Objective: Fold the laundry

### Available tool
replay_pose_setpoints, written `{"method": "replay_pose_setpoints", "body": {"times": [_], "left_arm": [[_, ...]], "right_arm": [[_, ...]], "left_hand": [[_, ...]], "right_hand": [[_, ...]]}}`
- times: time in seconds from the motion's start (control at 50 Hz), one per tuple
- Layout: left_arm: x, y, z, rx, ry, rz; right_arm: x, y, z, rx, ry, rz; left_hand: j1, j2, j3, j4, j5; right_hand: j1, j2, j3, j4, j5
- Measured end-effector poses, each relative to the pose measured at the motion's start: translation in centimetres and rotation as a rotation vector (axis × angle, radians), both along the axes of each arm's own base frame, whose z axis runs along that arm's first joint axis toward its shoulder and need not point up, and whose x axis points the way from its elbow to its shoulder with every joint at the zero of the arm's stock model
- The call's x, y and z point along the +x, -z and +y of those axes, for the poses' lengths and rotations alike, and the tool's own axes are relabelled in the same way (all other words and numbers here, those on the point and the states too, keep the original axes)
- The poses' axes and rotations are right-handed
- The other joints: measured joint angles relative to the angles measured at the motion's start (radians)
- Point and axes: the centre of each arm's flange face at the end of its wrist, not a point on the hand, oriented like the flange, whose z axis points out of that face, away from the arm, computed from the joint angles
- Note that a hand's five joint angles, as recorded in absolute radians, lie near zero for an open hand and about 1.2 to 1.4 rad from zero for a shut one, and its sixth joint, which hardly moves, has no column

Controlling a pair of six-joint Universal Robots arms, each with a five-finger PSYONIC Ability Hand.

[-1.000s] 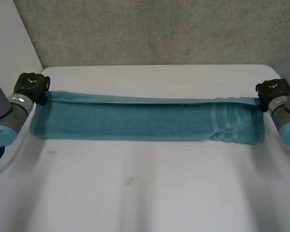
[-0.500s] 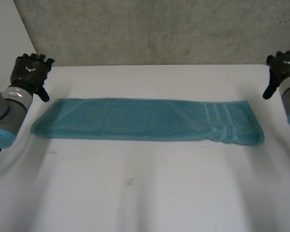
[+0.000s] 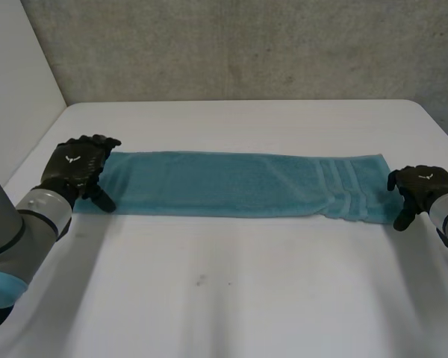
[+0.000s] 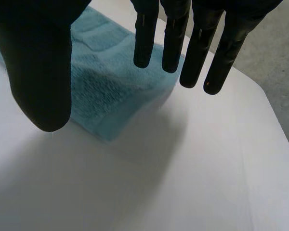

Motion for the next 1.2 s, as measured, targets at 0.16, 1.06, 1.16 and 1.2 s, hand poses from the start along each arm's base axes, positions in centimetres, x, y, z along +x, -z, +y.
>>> {"method": "replay_pose_setpoints", "body": {"times": [0.16,1.06,1.16,1.2], "left_arm": [[0.2,0.1,-0.3,-0.020,-0.021,-0.001],[0.7,0.9,-0.3,-0.002,-0.038,-0.011],[0.8,0.9,-0.4,-0.004,-0.042,-0.010],[0.8,0.9,-0.4,-0.005,-0.042,-0.010]], "right_arm": [[-0.5,1.2,-1.0,-0.011,0.012,0.001],[-4.3,-7.6,-7.6,-0.277,0.108,0.069],[6.4,-10.5,-5.4,-0.383,-0.130,-0.014],[9.7,-11.0,-4.3,-0.407,-0.207,-0.035]], "left_hand": [[0.000,0.000,0.000,0.000,0.000],[0.000,0.000,0.000,0.000,0.000],[0.000,0.000,0.000,0.000,0.000],[0.000,0.000,0.000,0.000,0.000]], "right_hand": [[0.022,0.025,0.024,0.021,0.024],[0.545,0.687,0.689,0.696,0.684],[0.545,0.687,0.689,0.696,0.684],[0.545,0.687,0.690,0.696,0.684]]}}
